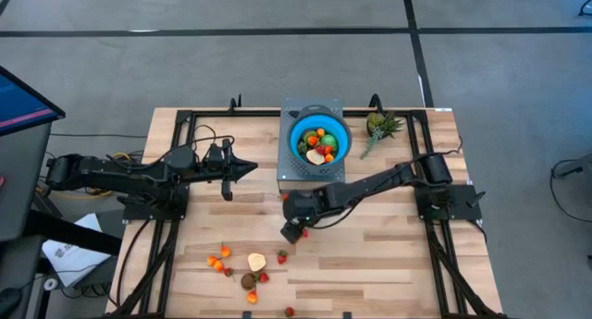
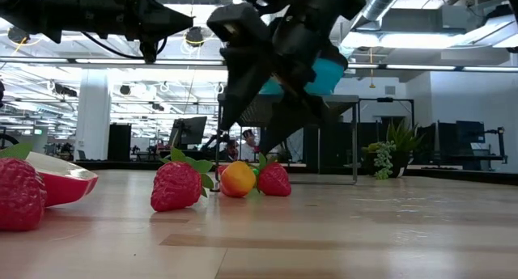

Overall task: Pick & Place Fruit
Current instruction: Put the strawberry into the strainer bowl

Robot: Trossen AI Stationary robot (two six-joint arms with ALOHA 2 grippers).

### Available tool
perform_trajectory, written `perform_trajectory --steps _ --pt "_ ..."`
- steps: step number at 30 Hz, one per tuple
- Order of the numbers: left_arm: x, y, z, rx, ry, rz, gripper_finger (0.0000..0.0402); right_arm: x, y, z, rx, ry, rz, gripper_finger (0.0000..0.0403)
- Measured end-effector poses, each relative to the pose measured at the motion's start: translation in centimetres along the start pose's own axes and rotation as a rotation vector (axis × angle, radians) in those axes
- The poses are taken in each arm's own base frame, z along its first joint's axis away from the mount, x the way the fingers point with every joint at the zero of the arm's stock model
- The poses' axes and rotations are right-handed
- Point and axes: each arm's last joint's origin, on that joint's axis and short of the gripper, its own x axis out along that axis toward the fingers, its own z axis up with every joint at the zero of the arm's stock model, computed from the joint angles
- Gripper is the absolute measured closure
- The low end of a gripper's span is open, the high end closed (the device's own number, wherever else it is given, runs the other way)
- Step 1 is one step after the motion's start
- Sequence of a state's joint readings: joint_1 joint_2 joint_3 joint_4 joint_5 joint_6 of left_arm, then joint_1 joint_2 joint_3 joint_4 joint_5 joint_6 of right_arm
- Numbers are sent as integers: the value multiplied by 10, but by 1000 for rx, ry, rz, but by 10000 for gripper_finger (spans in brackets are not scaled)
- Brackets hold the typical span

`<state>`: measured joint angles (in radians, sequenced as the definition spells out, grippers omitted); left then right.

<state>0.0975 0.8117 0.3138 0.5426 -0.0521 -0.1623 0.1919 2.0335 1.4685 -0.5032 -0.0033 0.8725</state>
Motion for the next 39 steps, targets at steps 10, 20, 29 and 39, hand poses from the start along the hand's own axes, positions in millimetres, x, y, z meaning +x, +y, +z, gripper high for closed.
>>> perform_trajectory --steps 10,20,29,39 --pt "0 0 0 0 0 0 400 -3 5 -23 -147 92 -68 117" --pt "0 0 0 0 0 0 400 -6 12 -33 -254 71 -94 117" --pt "0 0 0 0 1 0 400 -1 11 -32 -246 40 -113 117" --pt "0 0 0 0 1 0 400 5 7 -38 -250 41 -120 117"
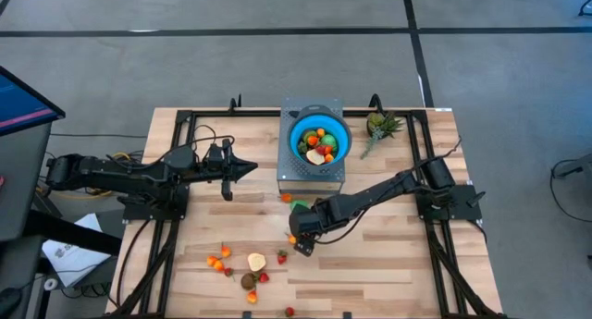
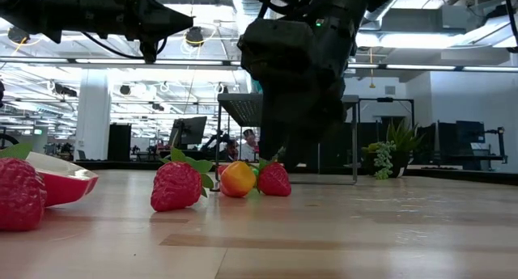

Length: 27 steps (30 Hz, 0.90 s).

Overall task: Pick & Place Fruit
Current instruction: Put the strawberry into the strainer bowl

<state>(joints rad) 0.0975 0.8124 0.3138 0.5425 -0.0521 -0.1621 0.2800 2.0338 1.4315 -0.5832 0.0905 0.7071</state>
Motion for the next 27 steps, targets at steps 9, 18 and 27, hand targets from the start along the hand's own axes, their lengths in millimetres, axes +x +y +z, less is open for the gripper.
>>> perform_trajectory --steps 9,18,27 --pt "0 0 0 0 0 0 400 0 1 2 -6 -29 -8 117" --pt "0 0 0 0 0 0 400 0 1 2 -33 -31 -5 117" --pt "0 0 0 0 0 0 400 0 3 4 -30 -53 14 117"
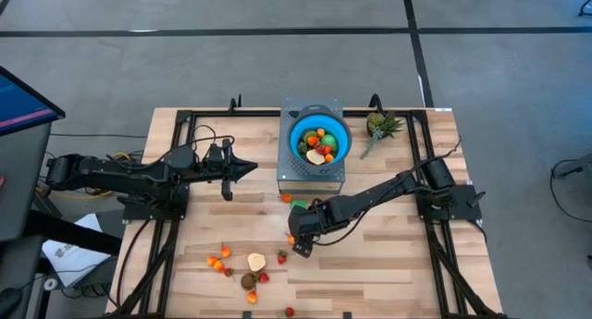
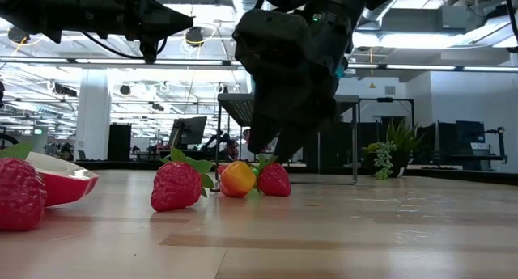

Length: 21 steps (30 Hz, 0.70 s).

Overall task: Pick & Place Fruit
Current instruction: Put the strawberry into the strainer bowl

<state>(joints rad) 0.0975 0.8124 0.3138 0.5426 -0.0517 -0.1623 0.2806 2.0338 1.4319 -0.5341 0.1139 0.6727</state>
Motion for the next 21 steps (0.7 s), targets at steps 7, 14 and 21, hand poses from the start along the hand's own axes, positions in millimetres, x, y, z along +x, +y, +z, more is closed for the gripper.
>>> perform_trajectory --steps 7,14,21 --pt "0 0 0 0 0 0 400 0 -1 0 -8 3 -3 117" --pt "0 0 0 0 0 0 400 0 0 0 -54 3 -3 117" --pt "0 0 0 0 0 0 400 0 -1 0 -56 -5 -17 117"
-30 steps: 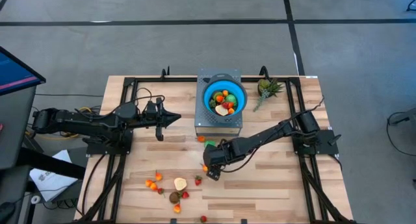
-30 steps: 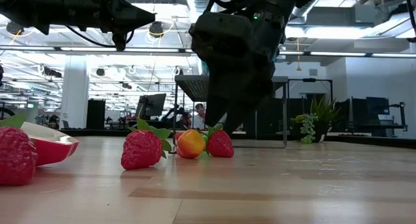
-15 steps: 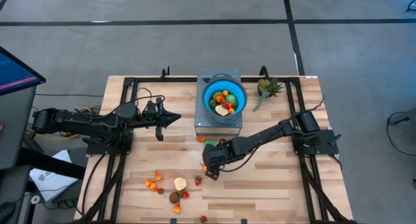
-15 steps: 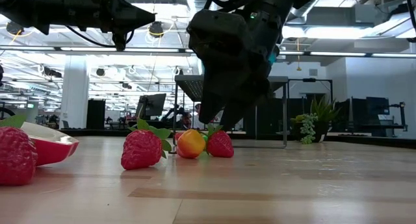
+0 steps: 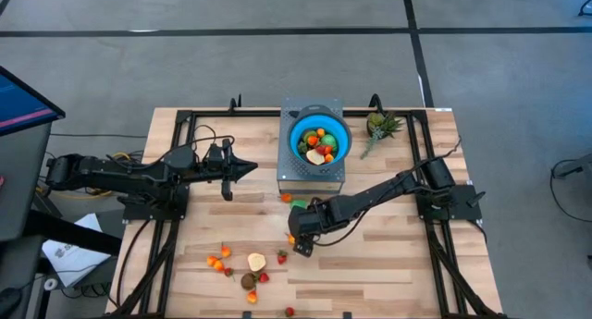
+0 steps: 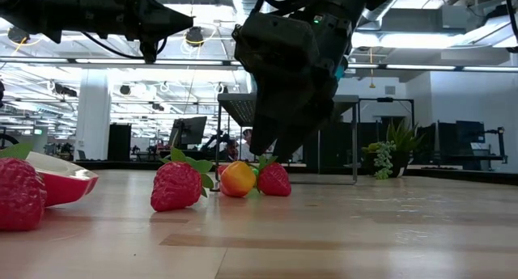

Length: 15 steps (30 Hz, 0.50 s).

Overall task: Pick & Place Fruit
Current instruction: Put the strawberry into the strainer bowl

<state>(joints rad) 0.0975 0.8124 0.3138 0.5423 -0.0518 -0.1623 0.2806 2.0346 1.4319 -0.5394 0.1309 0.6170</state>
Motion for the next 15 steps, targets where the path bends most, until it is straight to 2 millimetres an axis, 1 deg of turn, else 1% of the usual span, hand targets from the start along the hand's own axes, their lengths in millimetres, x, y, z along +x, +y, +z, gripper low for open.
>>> perform_trajectory --steps 4,6,8,10,12,15 --pt "0 0 0 0 0 0 400 1 0 0 -22 1 -5 117" --pt "0 0 0 0 0 0 400 9 1 -1 -32 2 -8 117" --pt "0 0 0 0 0 0 400 15 -2 -7 -42 43 -35 117" --pt "0 0 0 0 1 0 400 23 1 -5 -30 27 -12 117" --pt "0 0 0 0 1 0 400 26 0 -10 -32 57 -30 117" --pt "0 0 0 0 2 1 400 31 3 -9 -29 36 -19 117"
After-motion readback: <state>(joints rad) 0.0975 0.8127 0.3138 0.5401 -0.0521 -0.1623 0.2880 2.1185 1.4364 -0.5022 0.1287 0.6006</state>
